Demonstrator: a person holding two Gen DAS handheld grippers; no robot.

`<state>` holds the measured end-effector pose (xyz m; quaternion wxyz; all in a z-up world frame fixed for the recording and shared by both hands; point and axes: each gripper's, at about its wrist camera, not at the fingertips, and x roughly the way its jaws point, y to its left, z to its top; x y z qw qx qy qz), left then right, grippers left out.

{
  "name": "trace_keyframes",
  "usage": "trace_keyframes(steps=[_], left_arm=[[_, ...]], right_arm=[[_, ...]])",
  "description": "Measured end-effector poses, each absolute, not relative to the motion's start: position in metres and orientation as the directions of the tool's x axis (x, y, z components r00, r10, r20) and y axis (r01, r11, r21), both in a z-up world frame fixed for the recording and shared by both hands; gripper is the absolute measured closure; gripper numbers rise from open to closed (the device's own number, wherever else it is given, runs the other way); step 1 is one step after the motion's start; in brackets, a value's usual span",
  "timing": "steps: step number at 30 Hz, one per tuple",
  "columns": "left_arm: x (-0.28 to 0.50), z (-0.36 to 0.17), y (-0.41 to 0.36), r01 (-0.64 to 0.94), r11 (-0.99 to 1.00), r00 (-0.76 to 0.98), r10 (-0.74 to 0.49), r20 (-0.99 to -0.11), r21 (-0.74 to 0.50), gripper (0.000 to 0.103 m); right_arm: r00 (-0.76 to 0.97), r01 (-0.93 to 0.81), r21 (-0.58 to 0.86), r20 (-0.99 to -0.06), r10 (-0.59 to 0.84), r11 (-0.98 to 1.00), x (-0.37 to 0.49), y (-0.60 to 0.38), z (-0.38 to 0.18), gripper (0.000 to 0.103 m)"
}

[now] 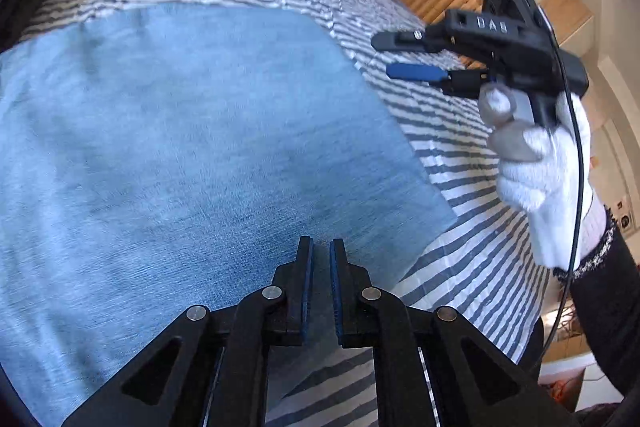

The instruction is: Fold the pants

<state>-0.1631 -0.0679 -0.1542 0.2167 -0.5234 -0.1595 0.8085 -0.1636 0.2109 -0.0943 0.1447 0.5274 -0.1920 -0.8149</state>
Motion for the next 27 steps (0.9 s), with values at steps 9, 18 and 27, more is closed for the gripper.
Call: trace_keyframes(steps=[9, 18, 27], left_arm=[[-0.166, -0.170, -0.074, -0.188, -0.831, -0.341, 0.556, -0.758, -0.524, 0.096], [-0.165, -0.172, -0.071, -0.192, -0.826, -0.344, 0.562, -0.752, -0.530, 0.096], [-0.172, -0.168, -0.065, -0.189, -0.831, -0.343, 0.555, -0.757, -0.523, 0.096]], right_arm=[[-0.277, 0.023, 0.603, -0.762, -0.585, -0.797, -0.218, 0.203, -0.156, 0.052], [-0.437, 0.096, 0.366, -0.820, -0.370, -0.926, -0.213, 0.213, -0.123, 0.091], [-0.352, 0.225, 0.569, -0.709, -0.611, -0.791, -0.180, 0.188, -0.100, 0.084]])
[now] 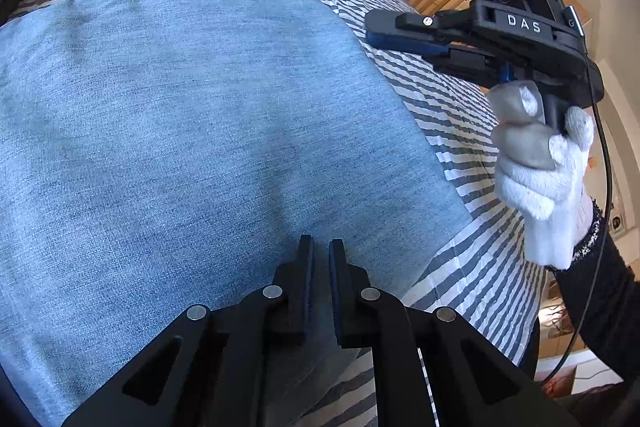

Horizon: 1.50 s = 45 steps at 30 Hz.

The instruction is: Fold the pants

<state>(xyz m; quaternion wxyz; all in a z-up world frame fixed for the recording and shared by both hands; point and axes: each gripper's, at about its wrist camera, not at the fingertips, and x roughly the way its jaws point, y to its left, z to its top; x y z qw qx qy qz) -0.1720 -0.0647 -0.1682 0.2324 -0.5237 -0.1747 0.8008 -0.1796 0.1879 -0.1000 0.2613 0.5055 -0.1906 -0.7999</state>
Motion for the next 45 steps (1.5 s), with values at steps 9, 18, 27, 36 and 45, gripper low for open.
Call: trace_keyframes(steps=[9, 18, 27, 36, 45], left_arm=[[-0.173, -0.167, -0.053, -0.211, -0.842, -0.346, 0.539, -0.768, -0.496, 0.096], [-0.169, -0.167, -0.058, -0.218, -0.835, -0.342, 0.550, -0.762, -0.505, 0.096], [-0.167, -0.163, -0.062, -0.220, -0.833, -0.326, 0.554, -0.766, -0.508, 0.089], [-0.151, -0.146, -0.046, -0.263, -0.842, -0.339, 0.538, -0.772, -0.471, 0.064], [-0.144, -0.127, 0.016, -0.412, -0.822, -0.348, 0.541, -0.766, -0.393, 0.063]], right_arm=[[-0.327, 0.155, 0.469, -0.806, -0.494, -0.869, -0.170, 0.202, -0.137, 0.097], [-0.406, 0.162, 0.287, -0.853, -0.329, -0.944, -0.242, 0.171, -0.133, 0.082], [-0.406, 0.184, 0.410, -0.796, -0.449, -0.893, -0.185, 0.191, -0.102, 0.068], [-0.327, 0.227, 0.216, -0.901, -0.284, -0.950, -0.071, 0.210, -0.131, 0.069], [-0.263, 0.133, 0.377, -0.878, -0.399, -0.917, -0.060, 0.205, -0.137, 0.075]])
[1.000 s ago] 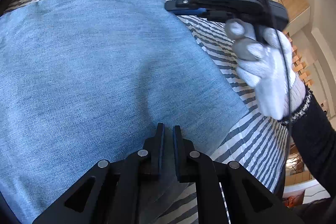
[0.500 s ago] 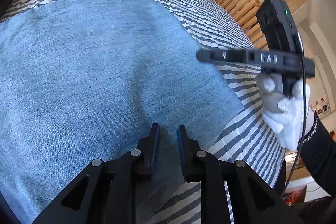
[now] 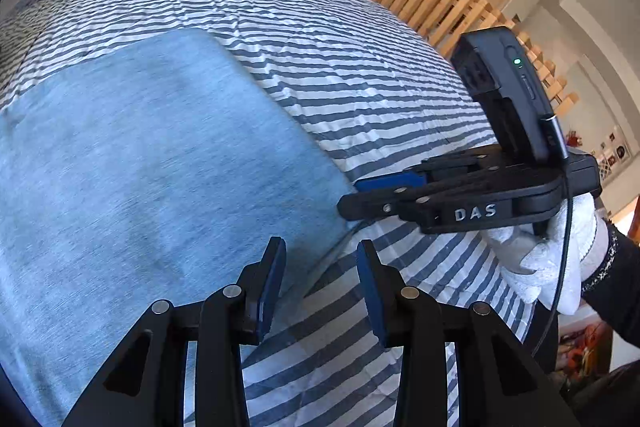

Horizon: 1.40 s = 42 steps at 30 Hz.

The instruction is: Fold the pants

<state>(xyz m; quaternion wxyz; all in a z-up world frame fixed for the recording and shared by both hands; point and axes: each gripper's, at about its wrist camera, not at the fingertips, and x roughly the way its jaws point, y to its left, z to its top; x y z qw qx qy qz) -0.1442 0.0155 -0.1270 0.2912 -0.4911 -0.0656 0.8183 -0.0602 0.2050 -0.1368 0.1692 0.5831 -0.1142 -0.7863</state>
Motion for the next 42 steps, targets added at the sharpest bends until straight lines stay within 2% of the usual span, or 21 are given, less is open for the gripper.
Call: trace_keyframes(steps=[3, 5, 7, 9, 12, 14, 15, 16, 17, 19, 21, 28, 32, 38, 39, 41, 42], left_arm=[[-0.142, -0.127, 0.038, -0.454, -0.825, -0.358, 0.513, -0.780, -0.335, 0.063], [-0.145, -0.129, 0.063, -0.486, -0.828, -0.373, 0.485, -0.791, -0.279, 0.060], [-0.152, -0.134, 0.086, -0.494, -0.836, -0.391, 0.459, -0.798, -0.239, 0.046], [-0.161, -0.140, 0.102, -0.496, -0.837, -0.393, 0.455, -0.799, -0.233, 0.039], [-0.167, -0.153, 0.119, -0.485, -0.859, -0.410, 0.388, -0.825, -0.163, 0.039], [-0.170, -0.157, 0.125, -0.477, -0.869, -0.426, 0.361, -0.830, -0.133, 0.040], [-0.171, -0.157, 0.126, -0.479, -0.870, -0.440, 0.351, -0.827, -0.115, 0.049], [-0.171, -0.157, 0.127, -0.476, -0.874, -0.452, 0.332, -0.828, -0.091, 0.064], [-0.174, -0.157, 0.126, -0.468, -0.881, -0.462, 0.317, -0.828, -0.076, 0.072], [-0.179, -0.155, 0.120, -0.456, -0.881, -0.448, 0.350, -0.822, -0.127, 0.083], [-0.180, -0.150, 0.114, -0.434, -0.888, -0.455, 0.365, -0.813, -0.156, 0.089], [-0.182, -0.126, 0.088, -0.389, -0.868, -0.475, 0.476, -0.740, -0.308, 0.092], [-0.180, -0.114, 0.071, -0.383, -0.850, -0.482, 0.518, -0.707, -0.362, 0.093], [-0.176, -0.105, 0.066, -0.377, -0.855, -0.484, 0.509, -0.711, -0.356, 0.093], [-0.176, -0.105, 0.065, -0.367, -0.857, -0.483, 0.507, -0.714, -0.360, 0.093], [-0.172, -0.105, 0.063, -0.358, -0.860, -0.483, 0.504, -0.716, -0.365, 0.093], [-0.171, -0.105, 0.063, -0.356, -0.861, -0.481, 0.502, -0.719, -0.363, 0.093]], right_arm=[[-0.232, 0.159, 0.349, -0.896, -0.379, -0.924, -0.050, 0.208, -0.143, 0.079], [-0.235, 0.161, 0.342, -0.898, -0.373, -0.926, -0.044, 0.215, -0.136, 0.079], [-0.267, 0.136, 0.325, -0.898, -0.351, -0.936, -0.040, 0.229, -0.125, 0.079], [-0.296, 0.092, 0.378, -0.873, -0.388, -0.921, -0.037, 0.250, -0.114, 0.079], [-0.342, 0.016, 0.467, -0.828, -0.443, -0.884, -0.037, 0.282, -0.100, 0.079], [-0.373, -0.020, 0.512, -0.801, -0.468, -0.859, -0.040, 0.300, -0.093, 0.079], [-0.387, -0.029, 0.526, -0.790, -0.475, -0.850, -0.043, 0.304, -0.090, 0.079], [-0.400, -0.032, 0.539, -0.779, -0.483, -0.842, -0.045, 0.309, -0.087, 0.079], [-0.412, -0.033, 0.551, -0.768, -0.491, -0.834, -0.050, 0.315, -0.084, 0.078], [-0.424, -0.045, 0.579, -0.749, -0.509, -0.814, -0.060, 0.321, -0.084, 0.078], [-0.423, -0.053, 0.614, -0.728, -0.539, -0.787, -0.074, 0.321, -0.087, 0.076], [-0.370, -0.004, 0.654, -0.703, -0.607, -0.756, -0.148, 0.276, -0.112, 0.062], [-0.332, -0.001, 0.668, -0.703, -0.630, -0.745, -0.193, 0.246, -0.129, 0.060], [-0.277, 0.019, 0.606, -0.761, -0.587, -0.795, -0.227, 0.209, -0.149, 0.060], [-0.274, 0.016, 0.598, -0.768, -0.579, -0.801, -0.228, 0.206, -0.150, 0.062], [-0.277, 0.025, 0.586, -0.774, -0.569, -0.810, -0.228, 0.200, -0.149, 0.087], [-0.283, 0.030, 0.571, -0.782, -0.555, -0.820, -0.228, 0.197, -0.146, 0.089]])
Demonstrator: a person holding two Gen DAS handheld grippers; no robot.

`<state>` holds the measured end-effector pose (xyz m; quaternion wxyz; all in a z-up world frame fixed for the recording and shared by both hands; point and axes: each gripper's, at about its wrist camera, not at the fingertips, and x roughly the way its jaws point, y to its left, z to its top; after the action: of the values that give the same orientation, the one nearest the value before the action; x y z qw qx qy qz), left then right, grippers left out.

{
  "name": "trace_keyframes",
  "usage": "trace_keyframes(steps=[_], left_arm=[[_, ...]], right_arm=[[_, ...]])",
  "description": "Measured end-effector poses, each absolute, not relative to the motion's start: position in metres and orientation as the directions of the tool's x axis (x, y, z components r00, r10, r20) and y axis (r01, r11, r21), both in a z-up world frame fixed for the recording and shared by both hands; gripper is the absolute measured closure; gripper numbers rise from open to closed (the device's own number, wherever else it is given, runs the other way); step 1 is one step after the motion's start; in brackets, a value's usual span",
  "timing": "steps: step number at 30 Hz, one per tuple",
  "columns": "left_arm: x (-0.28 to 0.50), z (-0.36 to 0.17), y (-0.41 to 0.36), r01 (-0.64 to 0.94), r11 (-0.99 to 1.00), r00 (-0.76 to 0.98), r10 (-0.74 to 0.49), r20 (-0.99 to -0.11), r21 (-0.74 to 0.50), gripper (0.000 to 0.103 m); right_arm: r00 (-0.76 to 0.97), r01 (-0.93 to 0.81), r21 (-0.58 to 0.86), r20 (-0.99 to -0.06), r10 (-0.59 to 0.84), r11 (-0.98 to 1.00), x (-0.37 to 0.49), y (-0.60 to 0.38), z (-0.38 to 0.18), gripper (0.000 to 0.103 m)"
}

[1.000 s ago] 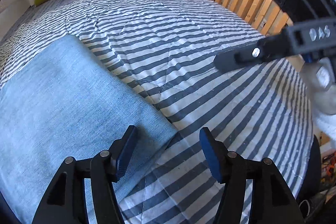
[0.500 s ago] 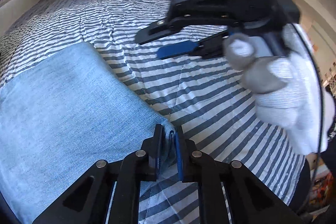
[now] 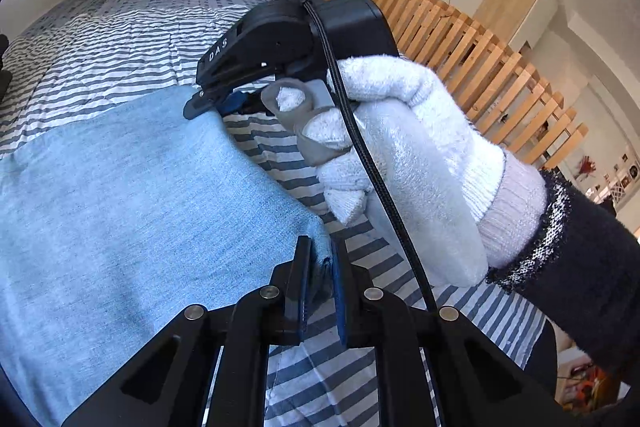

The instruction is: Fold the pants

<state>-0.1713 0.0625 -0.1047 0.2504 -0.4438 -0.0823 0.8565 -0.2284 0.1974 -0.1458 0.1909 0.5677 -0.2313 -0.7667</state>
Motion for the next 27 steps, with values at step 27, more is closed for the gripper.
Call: trace_keyframes(steps=[27], left_arm=[[-0.038, -0.074, -0.195, -0.092, -0.844, -0.679, 0.442, -0.587, -0.529, 0.103]], right_arm=[[-0.413, 0.097, 0.366, -0.831, -0.372, -0.926, -0.201, 0.002, -0.016, 0.097]])
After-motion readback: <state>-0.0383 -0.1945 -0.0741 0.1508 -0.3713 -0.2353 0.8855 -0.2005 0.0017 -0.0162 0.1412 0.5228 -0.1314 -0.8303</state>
